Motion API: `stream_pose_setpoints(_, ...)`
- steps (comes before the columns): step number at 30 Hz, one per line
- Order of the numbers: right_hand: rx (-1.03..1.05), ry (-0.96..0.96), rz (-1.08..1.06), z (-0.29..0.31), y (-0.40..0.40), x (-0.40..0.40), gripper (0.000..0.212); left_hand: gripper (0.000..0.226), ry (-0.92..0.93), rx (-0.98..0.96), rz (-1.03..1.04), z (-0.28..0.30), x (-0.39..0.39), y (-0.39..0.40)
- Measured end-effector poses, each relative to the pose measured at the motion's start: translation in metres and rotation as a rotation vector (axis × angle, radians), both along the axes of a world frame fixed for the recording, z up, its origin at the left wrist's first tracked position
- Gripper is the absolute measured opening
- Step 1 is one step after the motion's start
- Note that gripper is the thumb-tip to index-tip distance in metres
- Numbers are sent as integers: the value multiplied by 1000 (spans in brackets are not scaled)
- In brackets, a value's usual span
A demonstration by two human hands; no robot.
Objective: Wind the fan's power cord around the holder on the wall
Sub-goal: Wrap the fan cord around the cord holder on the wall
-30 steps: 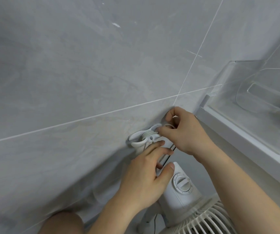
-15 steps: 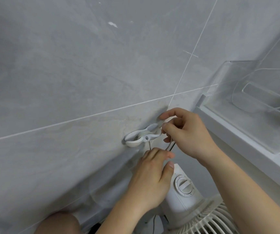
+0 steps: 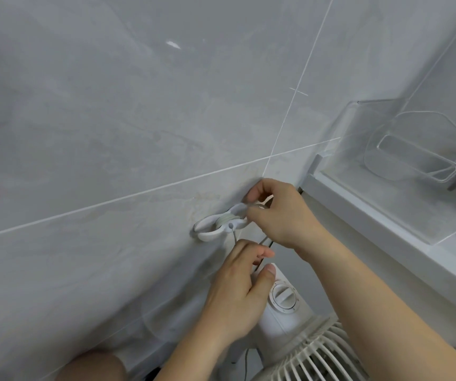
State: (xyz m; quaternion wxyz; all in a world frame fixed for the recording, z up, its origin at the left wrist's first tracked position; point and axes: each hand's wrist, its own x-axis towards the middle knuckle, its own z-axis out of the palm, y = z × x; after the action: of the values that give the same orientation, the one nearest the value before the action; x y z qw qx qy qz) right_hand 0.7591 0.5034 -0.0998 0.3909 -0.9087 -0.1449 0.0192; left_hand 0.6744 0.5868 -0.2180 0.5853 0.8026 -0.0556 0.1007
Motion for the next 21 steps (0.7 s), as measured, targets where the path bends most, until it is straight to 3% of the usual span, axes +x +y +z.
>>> stream_pose_setpoints(3, 66, -30, 9, 5, 1, -5, 26, 19, -33, -36, 38, -1, 0, 2)
stream_pose_setpoints(7, 241, -121, 106, 8, 7, -21, 16, 8, -98, -148, 153, -4, 1, 7)
stream_pose_setpoints(12, 145, -158, 308, 12, 9, -37, 31, 24, -204, -261, 300, -19, -3, 7)
stream_pose_setpoints(15, 122, -237, 235, 13, 0, -31, 42, 30, -135, -381, 384, -33, -4, 11)
stream_pose_setpoints(18, 81, -197, 101, 8, -14, -17, 45, 35, -13, -428, 410, -46, -7, 15)
stream_pose_setpoints(21, 4, -115, 86, 1, -23, -7, 42, 13, 142, -306, 248, -67, -9, 22)
